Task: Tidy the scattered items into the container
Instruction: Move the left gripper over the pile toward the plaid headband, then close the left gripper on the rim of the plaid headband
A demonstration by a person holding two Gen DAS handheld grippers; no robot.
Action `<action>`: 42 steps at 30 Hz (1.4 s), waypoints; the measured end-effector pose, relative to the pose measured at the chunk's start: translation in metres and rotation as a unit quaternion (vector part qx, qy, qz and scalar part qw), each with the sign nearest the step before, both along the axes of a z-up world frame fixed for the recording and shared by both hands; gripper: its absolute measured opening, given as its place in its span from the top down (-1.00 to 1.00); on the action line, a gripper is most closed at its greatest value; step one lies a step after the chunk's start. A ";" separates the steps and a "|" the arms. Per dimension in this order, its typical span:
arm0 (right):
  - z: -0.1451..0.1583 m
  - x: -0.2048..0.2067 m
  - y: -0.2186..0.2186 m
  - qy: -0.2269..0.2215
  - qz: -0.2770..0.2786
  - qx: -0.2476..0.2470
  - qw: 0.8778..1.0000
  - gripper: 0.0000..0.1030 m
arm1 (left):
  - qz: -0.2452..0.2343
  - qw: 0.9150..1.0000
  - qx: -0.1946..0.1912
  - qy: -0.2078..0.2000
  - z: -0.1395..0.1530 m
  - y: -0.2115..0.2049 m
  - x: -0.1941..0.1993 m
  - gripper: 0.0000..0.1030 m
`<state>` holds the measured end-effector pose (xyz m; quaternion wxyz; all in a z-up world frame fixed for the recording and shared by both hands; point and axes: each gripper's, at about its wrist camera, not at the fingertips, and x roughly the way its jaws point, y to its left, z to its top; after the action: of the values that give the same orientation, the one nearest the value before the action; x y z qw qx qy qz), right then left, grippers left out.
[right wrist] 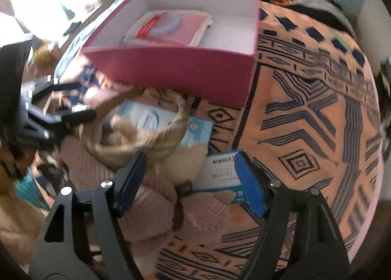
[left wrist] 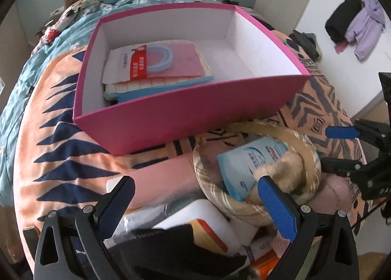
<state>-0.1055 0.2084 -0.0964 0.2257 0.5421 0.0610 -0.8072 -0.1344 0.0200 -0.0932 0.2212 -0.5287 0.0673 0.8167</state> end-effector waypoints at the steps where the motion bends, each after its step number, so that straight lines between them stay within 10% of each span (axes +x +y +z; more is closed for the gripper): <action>1: 0.000 0.004 -0.005 0.011 0.016 0.012 1.000 -0.46 | -0.005 1.000 -0.001 0.002 0.000 0.000 0.002 -0.99; 11: 0.007 0.021 -0.047 0.117 0.216 0.123 0.961 -0.37 | 0.002 1.000 -0.011 0.004 -0.003 -0.004 0.003 -0.99; 26: -0.015 0.024 -0.077 0.089 0.403 0.167 0.896 -0.09 | 0.021 1.000 -0.012 -0.003 -0.007 -0.008 0.001 -0.99; 36: 0.018 -0.016 -0.046 0.048 0.256 -0.032 0.965 0.17 | 0.043 0.998 0.032 0.041 0.026 -0.032 -0.003 -0.98; 42: 0.030 -0.038 -0.038 0.055 0.168 -0.108 0.978 0.17 | -0.003 0.997 0.024 0.068 0.030 -0.027 0.000 -0.99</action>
<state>-0.1437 0.1704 -0.0662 0.4114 0.4514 0.0761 -0.7882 -0.1343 -0.0069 -0.0633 0.2309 -0.4666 0.0639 0.8514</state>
